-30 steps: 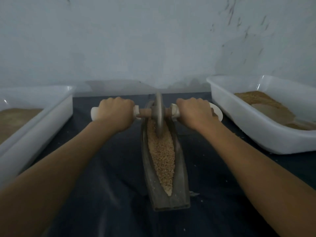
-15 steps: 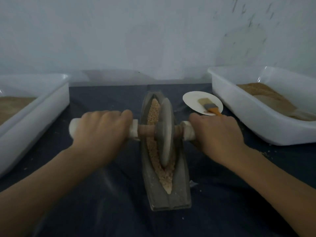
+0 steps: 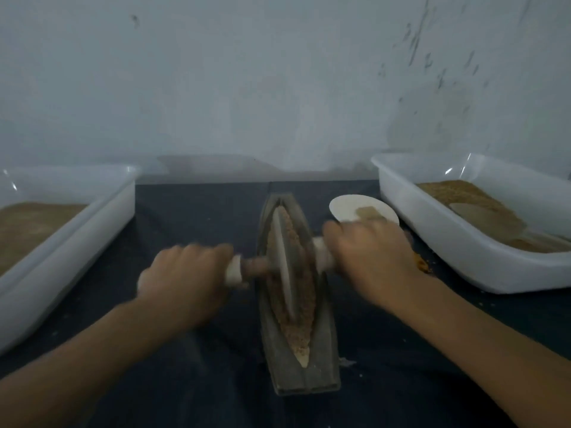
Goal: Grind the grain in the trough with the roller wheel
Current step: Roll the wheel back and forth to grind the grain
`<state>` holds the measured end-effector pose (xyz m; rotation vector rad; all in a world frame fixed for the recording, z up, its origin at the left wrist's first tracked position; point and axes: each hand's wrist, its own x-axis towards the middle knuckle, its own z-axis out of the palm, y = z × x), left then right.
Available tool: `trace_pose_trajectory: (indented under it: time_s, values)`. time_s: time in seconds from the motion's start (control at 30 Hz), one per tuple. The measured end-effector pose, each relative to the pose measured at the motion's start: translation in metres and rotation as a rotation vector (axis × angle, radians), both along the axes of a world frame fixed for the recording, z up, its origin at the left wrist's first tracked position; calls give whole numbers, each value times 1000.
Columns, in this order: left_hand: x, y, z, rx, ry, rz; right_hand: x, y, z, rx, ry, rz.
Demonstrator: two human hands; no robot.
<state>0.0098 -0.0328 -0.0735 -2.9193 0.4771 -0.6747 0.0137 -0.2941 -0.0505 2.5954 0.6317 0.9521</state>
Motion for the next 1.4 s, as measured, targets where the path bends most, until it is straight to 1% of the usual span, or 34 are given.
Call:
trace_pose_trajectory:
  time_s: [0.07, 0.1, 0.17, 0.23, 0.3, 0.33, 0.43, 0.53, 0.6, 0.7, 0.77, 0.83, 0.87, 0.97, 1.03, 1.1, 1.2, 1.3, 1.4]
  values:
    - [-27, 7, 3, 26, -125, -108, -24, -8, -2, 41, -8, 61]
    - [-31, 10, 5, 56, -141, -128, -29, -11, -2, 67, 12, 71]
    - [-30, 8, 7, 102, -108, -93, -29, -13, -3, 106, 67, 63]
    - [-11, -3, 7, 141, -104, 6, -12, -12, -8, 130, 101, 24]
    - [21, -11, 8, 108, -83, 79, 18, -7, -16, 118, 86, -35]
    - [38, -14, 10, 79, -70, 97, 36, -5, -18, 105, 69, -73]
    - [83, -19, 22, 36, -48, 131, 82, 3, -16, 164, 80, -151]
    - [94, -24, 26, 47, -46, 132, 95, 7, -13, 190, 112, -165]
    - [78, -26, 24, 64, -65, 121, 78, 5, -14, 193, 119, -161]
    - [29, -19, 19, 92, -63, 89, 31, -7, -14, 119, 146, -92]
    - [-10, -14, 17, 129, -155, -27, -6, -14, -12, 109, 126, -17]
    - [-32, -9, 20, 107, -259, -133, -31, -17, -8, 120, 169, 21]
    - [-36, -6, 19, 87, -268, -145, -37, -20, -9, 118, 202, 22]
    - [-18, -11, 18, 110, -226, -83, -22, -18, -13, 119, 253, -47]
    - [14, -20, 16, 167, -216, -1, 8, -14, -22, 133, 191, -123]
    - [52, -25, 18, 134, -147, 66, 43, -8, -25, 184, 150, -142]
    - [95, -22, 22, 48, -49, 104, 84, 3, -16, 164, 95, -174]
    - [97, -20, 17, -20, -11, 113, 90, 11, -8, 123, 95, -176]
    - [62, -16, 9, -31, -16, 98, 55, 7, -5, 66, 90, -142]
